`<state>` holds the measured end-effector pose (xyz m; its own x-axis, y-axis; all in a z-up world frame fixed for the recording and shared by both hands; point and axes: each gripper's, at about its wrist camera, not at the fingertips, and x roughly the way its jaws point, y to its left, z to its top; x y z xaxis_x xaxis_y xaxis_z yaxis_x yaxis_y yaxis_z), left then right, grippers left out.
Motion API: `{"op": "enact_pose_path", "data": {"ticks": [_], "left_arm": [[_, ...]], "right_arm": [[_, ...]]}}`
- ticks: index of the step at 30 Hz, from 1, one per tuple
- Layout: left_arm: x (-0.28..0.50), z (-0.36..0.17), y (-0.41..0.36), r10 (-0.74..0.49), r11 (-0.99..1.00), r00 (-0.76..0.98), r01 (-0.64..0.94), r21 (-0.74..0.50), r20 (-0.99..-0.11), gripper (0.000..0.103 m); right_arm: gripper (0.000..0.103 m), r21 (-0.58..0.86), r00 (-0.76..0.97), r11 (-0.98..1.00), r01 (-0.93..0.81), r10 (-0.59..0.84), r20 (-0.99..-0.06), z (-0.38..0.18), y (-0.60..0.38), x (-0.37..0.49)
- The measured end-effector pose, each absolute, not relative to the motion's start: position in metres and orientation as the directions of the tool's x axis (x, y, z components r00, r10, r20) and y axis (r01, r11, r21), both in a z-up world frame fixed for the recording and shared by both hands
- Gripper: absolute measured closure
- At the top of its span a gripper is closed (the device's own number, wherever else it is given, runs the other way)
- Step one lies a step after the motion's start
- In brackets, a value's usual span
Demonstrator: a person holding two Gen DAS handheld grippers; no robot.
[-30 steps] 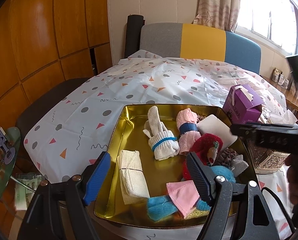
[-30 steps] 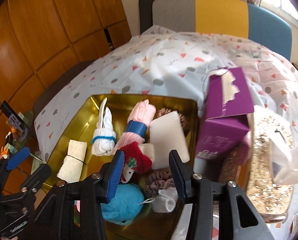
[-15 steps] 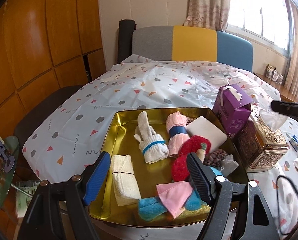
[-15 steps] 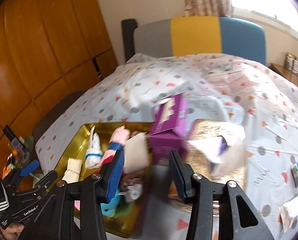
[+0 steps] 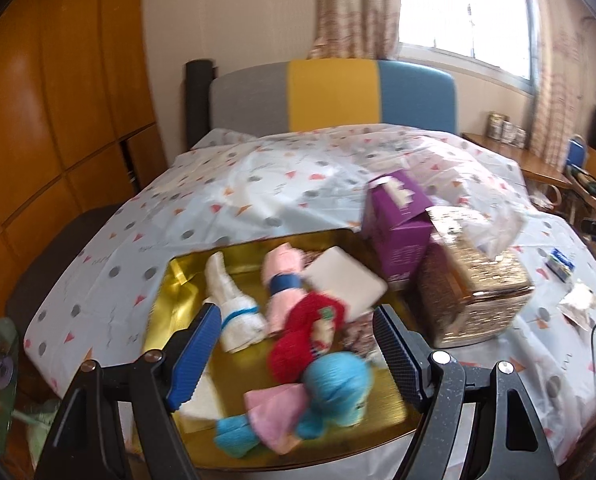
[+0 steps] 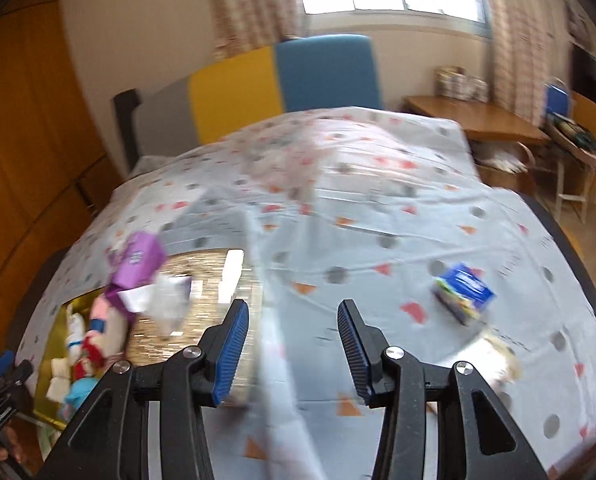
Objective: Organize soft objects
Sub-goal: 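Move both grippers back to the white packet and Tempo tissue pack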
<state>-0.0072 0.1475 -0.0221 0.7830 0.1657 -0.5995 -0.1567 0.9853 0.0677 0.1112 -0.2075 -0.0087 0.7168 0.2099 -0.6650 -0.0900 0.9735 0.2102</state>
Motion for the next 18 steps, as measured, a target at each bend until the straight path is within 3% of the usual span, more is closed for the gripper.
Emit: {"op": "enact_pose_path", "data": {"ticks": [4,11,18], "left_arm": [[0.004,-0.01,0.111,0.086,0.995,0.81,-0.042,0.088,-0.58,0.024],[0.033,0.004,0.021,-0.13,0.965,0.802,0.237,0.111,-0.582,0.024],[0.077,-0.023,-0.093,-0.308,0.863,0.684,0.494,0.109,-0.661,0.024]], "right_arm": [[0.049,0.238,0.719,0.965,0.105,0.092,-0.689,-0.024,-0.276,0.112],[0.048,0.371,0.713,0.837,0.402,-0.032,-0.7,-0.063,-0.383,0.094],[0.048,0.504,0.7,0.644,0.575,-0.069,-0.711,-0.083,-0.433,0.066]]}}
